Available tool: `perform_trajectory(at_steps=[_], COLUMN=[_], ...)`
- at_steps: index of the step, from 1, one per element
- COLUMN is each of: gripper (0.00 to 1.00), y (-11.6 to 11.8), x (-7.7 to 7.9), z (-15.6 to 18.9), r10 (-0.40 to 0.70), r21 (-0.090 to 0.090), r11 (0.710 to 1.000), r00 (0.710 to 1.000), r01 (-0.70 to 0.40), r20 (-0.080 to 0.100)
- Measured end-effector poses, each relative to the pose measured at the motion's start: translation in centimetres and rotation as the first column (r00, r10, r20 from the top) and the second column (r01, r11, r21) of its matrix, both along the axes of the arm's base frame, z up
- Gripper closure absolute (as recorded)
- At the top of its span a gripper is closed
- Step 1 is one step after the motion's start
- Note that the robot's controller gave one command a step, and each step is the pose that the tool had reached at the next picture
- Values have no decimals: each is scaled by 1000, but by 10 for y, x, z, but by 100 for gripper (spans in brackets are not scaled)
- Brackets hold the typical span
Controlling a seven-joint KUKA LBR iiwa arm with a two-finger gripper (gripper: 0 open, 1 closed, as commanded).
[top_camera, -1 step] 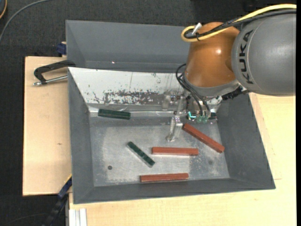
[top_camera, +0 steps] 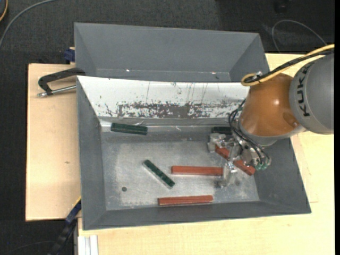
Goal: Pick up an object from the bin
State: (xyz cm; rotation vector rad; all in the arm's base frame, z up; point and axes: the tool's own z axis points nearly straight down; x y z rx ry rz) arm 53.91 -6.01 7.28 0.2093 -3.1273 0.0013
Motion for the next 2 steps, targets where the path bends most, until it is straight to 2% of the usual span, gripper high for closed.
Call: perform_trajectory(at_steps=[1, 2], gripper=[100, 100], y=[5, -15], x=[3, 11], z=[4, 147], r10=[5, 74], r21=[2, -1], r11=[1000, 997], r00=[1000, 997], r01=[-5, -74], r20=[8, 23])
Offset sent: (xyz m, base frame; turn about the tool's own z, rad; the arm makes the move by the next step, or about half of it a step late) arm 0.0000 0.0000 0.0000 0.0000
